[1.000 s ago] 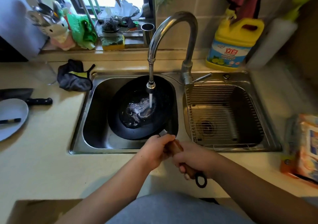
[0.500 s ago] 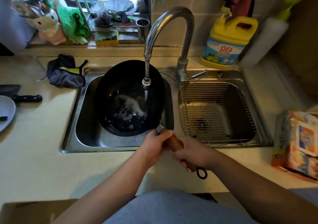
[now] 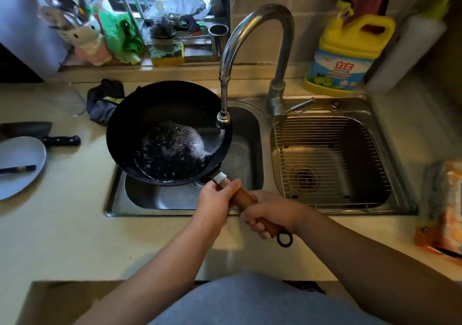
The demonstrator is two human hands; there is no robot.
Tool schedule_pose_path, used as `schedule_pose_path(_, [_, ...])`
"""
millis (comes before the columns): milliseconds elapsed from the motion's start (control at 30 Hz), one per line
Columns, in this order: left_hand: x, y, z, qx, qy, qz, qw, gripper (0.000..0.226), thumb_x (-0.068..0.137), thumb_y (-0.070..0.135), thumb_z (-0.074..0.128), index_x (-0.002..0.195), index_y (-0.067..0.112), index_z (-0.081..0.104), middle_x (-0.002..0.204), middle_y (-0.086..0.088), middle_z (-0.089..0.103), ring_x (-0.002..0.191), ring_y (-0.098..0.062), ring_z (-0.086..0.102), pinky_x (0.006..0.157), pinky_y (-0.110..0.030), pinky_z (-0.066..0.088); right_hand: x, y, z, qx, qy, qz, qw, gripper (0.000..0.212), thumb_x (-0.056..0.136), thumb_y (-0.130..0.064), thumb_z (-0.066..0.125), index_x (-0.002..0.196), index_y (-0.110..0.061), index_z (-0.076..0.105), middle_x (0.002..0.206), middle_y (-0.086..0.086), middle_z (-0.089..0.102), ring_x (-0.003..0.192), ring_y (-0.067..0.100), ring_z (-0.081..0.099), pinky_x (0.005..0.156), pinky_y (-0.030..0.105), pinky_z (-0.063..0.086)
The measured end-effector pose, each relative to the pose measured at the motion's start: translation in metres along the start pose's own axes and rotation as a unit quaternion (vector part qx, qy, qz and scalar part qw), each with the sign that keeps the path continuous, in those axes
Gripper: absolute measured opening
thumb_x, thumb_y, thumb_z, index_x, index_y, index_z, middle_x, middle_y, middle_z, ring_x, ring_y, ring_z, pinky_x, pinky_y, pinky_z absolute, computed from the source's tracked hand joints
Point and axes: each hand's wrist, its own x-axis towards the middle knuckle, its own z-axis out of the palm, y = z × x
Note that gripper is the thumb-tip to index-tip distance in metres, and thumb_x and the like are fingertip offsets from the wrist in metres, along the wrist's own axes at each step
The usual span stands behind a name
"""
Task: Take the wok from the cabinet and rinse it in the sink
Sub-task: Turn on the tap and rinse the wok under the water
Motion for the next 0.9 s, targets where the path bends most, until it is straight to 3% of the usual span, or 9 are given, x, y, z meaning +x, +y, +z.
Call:
schedule_pose_path(67, [-0.002, 0.001, -0.002, 0.004, 0.009, 0.000, 1.000, 0.029, 0.090, 0.011, 0.069, 0.110, -0.007, 0.058, 0.094, -0.023, 0.063, 0.083, -0.031, 0.064, 0.067, -0.033, 0.056, 0.003, 0.002, 0.002, 0.025, -0.014, 0.000, 1.000, 0.027, 0.085, -0.001, 0.059, 0.109, -0.008, 0.048, 0.059, -0.001, 0.054, 0.044, 0.008, 0.047, 0.038, 0.021, 0.043])
schedule_pose_path(300, [-0.011, -0.002, -0.010, 0.055, 0.035, -0.007, 0.998, 0.035, 0.088, 0.015, 0.071, 0.111, -0.008, 0.058, 0.082, -0.015, 0.061, 0.064, -0.018, 0.061, 0.051, -0.025, 0.052, 0.001, 0.012, 0.011, 0.115, -0.092, 0.013, 0.989, 0.018, 0.089, -0.002, 0.055, 0.101, -0.011, 0.047, 0.062, -0.003, 0.053, 0.047, 0.006, 0.047, 0.042, 0.017, 0.042])
schedule_pose_path(400, [-0.011, -0.005, -0.010, 0.036, 0.032, -0.022, 0.999, 0.035, 0.088, 0.017, 0.069, 0.111, -0.007, 0.058, 0.085, -0.017, 0.060, 0.073, -0.027, 0.059, 0.065, -0.036, 0.051, -0.001, 0.018, 0.016, 0.180, -0.116, 0.018, 0.977, 0.017, 0.089, 0.000, 0.053, 0.101, -0.011, 0.047, 0.066, -0.002, 0.051, 0.048, 0.005, 0.045, 0.042, 0.016, 0.042])
schedule_pose_path(467, [-0.011, -0.006, -0.008, 0.027, 0.025, -0.029, 0.999, 0.030, 0.087, 0.016, 0.068, 0.104, -0.008, 0.059, 0.081, -0.018, 0.060, 0.071, -0.030, 0.056, 0.066, -0.040, 0.048, -0.001, 0.022, 0.018, 0.226, -0.132, 0.021, 0.965, 0.016, 0.090, 0.000, 0.052, 0.099, -0.012, 0.048, 0.066, -0.002, 0.050, 0.047, 0.005, 0.045, 0.041, 0.015, 0.042])
schedule_pose_path(567, [-0.008, -0.006, -0.005, -0.036, 0.011, -0.073, 0.997, 0.012, 0.089, 0.011, 0.064, 0.086, 0.001, 0.060, 0.069, -0.013, 0.064, 0.063, -0.027, 0.059, 0.064, -0.038, 0.047, -0.003, 0.025, 0.019, 0.274, -0.144, 0.027, 0.951, 0.014, 0.089, 0.000, 0.049, 0.098, -0.012, 0.050, 0.064, -0.003, 0.049, 0.044, 0.003, 0.046, 0.039, 0.015, 0.042])
schedule_pose_path(667, [-0.002, -0.005, -0.004, -0.152, -0.016, -0.157, 0.976, 0.018, 0.091, 0.016, 0.062, 0.076, 0.007, 0.060, 0.061, -0.006, 0.066, 0.057, -0.020, 0.068, 0.055, -0.028, 0.055, -0.006, 0.029, 0.021, 0.285, -0.146, 0.033, 0.947, 0.015, 0.087, -0.001, 0.048, 0.097, -0.013, 0.049, 0.062, -0.004, 0.048, 0.042, 0.000, 0.045, 0.037, 0.013, 0.041])
schedule_pose_path(767, [-0.001, -0.007, 0.002, -0.252, 0.002, -0.190, 0.949, 0.020, 0.091, 0.020, 0.062, 0.075, 0.008, 0.058, 0.058, -0.004, 0.065, 0.051, -0.016, 0.068, 0.047, -0.023, 0.055, -0.007, 0.034, 0.023, 0.329, -0.157, 0.046, 0.930, 0.023, 0.079, 0.001, 0.063, 0.094, -0.012, 0.052, 0.061, -0.003, 0.049, 0.040, 0.001, 0.046, 0.035, 0.013, 0.041])
schedule_pose_path(833, [-0.001, -0.010, 0.008, -0.241, 0.020, -0.188, 0.952, 0.023, 0.091, 0.020, 0.063, 0.070, 0.011, 0.055, 0.054, 0.000, 0.058, 0.045, -0.012, 0.061, 0.043, -0.021, 0.050, -0.007, 0.035, 0.023, 0.387, -0.189, 0.054, 0.901, 0.033, 0.071, 0.002, 0.077, 0.094, -0.009, 0.056, 0.060, -0.001, 0.051, 0.040, 0.003, 0.049, 0.034, 0.013, 0.041])
schedule_pose_path(900, [-0.001, -0.011, 0.011, -0.182, 0.045, -0.167, 0.968, 0.029, 0.090, 0.021, 0.062, 0.064, 0.016, 0.049, 0.053, 0.002, 0.050, 0.041, -0.008, 0.055, 0.040, -0.019, 0.039, -0.007, 0.032, 0.023, 0.436, -0.207, 0.074, 0.873, 0.032, 0.070, 0.005, 0.078, 0.092, -0.006, 0.059, 0.060, 0.002, 0.053, 0.039, 0.006, 0.051, 0.033, 0.016, 0.043])
